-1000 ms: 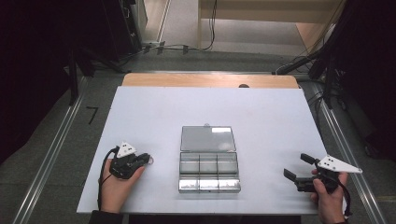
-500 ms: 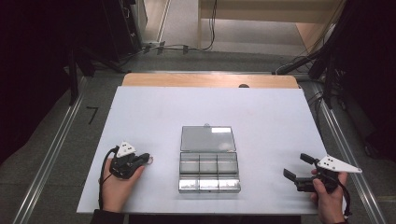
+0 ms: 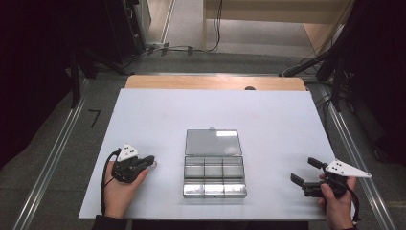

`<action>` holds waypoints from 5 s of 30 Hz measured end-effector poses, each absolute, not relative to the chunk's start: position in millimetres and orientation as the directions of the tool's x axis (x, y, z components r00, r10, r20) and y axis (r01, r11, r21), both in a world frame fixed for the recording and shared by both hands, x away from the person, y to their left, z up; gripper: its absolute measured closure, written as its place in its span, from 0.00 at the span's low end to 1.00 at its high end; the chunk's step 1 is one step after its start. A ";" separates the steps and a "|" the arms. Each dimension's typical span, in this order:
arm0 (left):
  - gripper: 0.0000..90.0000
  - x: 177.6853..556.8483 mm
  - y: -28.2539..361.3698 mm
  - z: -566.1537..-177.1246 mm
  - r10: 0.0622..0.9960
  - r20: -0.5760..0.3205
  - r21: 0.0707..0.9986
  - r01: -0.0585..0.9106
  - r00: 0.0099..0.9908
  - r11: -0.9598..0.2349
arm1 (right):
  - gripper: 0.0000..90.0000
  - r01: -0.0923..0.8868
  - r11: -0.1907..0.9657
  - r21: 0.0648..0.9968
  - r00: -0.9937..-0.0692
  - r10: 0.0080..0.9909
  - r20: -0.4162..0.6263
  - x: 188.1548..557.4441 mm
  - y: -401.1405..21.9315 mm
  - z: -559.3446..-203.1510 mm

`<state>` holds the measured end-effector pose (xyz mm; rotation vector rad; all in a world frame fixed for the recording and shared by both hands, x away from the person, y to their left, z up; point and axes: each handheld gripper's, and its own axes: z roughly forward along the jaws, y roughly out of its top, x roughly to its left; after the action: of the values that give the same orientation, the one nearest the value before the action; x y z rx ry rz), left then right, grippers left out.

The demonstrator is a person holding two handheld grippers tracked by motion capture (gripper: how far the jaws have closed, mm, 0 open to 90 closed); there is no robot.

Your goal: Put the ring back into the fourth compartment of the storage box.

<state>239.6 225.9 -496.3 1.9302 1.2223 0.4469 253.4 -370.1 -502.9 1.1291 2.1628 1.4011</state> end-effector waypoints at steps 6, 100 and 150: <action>0.98 237.8 223.0 -490.6 0.866 -0.117 0.787 0.578 0.485 -0.217 | 0.00 0.438 0.205 0.875 -0.635 0.760 0.140 253.3 -370.4 -502.9; 0.98 217.6 176.5 -452.9 0.701 -0.179 0.879 0.432 0.691 -0.201 | 0.00 0.429 0.211 0.878 -0.633 0.763 0.126 253.0 -369.0 -503.3; 0.98 218.3 144.6 -470.3 0.602 -0.209 0.862 0.436 0.770 -0.259 | 0.00 0.429 0.211 0.878 -0.633 0.764 0.125 253.1 -369.0 -503.4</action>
<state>218.3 144.6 -470.3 1.8984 0.7913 0.1946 253.1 -369.0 -503.4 1.1158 2.1559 1.3912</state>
